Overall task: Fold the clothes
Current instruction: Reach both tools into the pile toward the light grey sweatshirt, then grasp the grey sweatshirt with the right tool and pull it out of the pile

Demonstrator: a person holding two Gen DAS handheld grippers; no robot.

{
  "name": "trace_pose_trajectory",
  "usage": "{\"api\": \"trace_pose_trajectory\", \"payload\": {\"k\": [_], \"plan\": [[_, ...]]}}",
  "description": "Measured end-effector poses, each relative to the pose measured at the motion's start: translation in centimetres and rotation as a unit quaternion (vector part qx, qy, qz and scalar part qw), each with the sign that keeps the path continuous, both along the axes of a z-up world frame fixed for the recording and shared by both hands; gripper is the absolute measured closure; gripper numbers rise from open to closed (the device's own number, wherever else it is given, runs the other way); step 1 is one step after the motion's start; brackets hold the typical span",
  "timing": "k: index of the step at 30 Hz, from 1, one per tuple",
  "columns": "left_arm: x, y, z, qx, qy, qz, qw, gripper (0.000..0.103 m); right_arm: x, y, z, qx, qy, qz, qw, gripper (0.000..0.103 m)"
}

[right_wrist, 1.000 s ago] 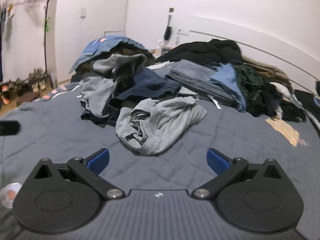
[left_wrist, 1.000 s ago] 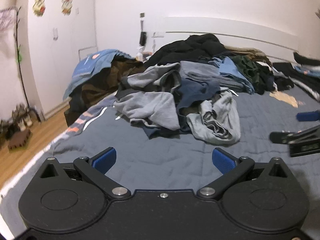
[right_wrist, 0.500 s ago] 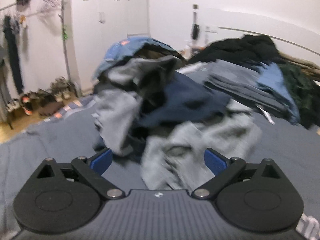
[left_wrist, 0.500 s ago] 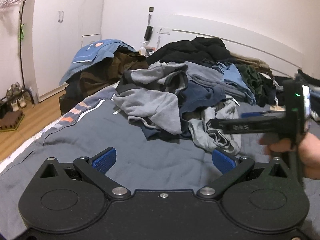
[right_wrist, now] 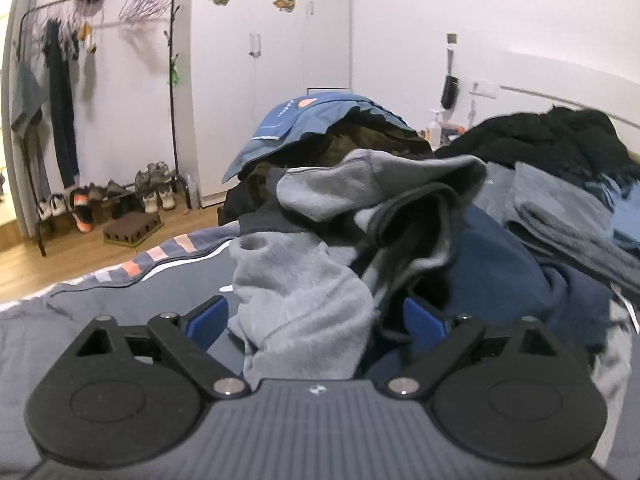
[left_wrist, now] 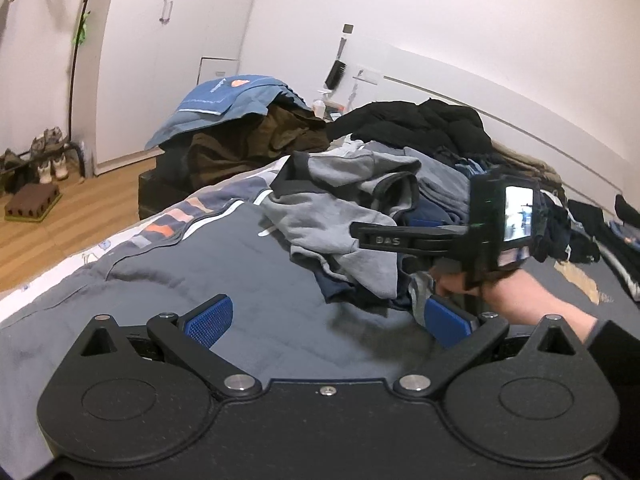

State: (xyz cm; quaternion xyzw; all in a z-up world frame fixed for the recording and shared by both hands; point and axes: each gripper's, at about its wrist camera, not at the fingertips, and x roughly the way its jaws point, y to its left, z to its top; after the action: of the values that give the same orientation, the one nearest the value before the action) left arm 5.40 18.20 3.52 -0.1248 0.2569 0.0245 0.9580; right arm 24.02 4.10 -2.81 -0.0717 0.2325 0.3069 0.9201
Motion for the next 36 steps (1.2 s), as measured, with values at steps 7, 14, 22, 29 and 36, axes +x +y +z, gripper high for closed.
{"api": "trace_pose_trajectory", "payload": {"k": [7,14,22,29,36], "plan": [[-0.3,0.3,0.2,-0.002,0.001,0.003,1.0000,0.000,0.9,1.2,-1.4,-0.036,0.024,-0.007,0.999,0.092],[-0.4,1.0,0.4,0.005,-0.004,0.009,0.9999,0.000,-3.4,-1.8,2.1,0.029,-0.002,0.010,1.000,0.096],[-1.0,1.2,0.9,0.003,-0.010,0.009,0.9999,0.000,-11.3,-8.6,8.3,0.078,-0.019,0.005,0.997,0.097],[-1.3,0.3,1.4,0.004,-0.017,-0.009,0.9998,0.000,-21.0,-16.7,13.1,0.109,-0.018,-0.025,0.994,0.097],[-2.0,-2.0,2.0,0.008,-0.034,-0.051,0.9981,0.000,-29.9,-23.4,15.3,0.099,0.014,-0.074,0.992,0.098]]}}
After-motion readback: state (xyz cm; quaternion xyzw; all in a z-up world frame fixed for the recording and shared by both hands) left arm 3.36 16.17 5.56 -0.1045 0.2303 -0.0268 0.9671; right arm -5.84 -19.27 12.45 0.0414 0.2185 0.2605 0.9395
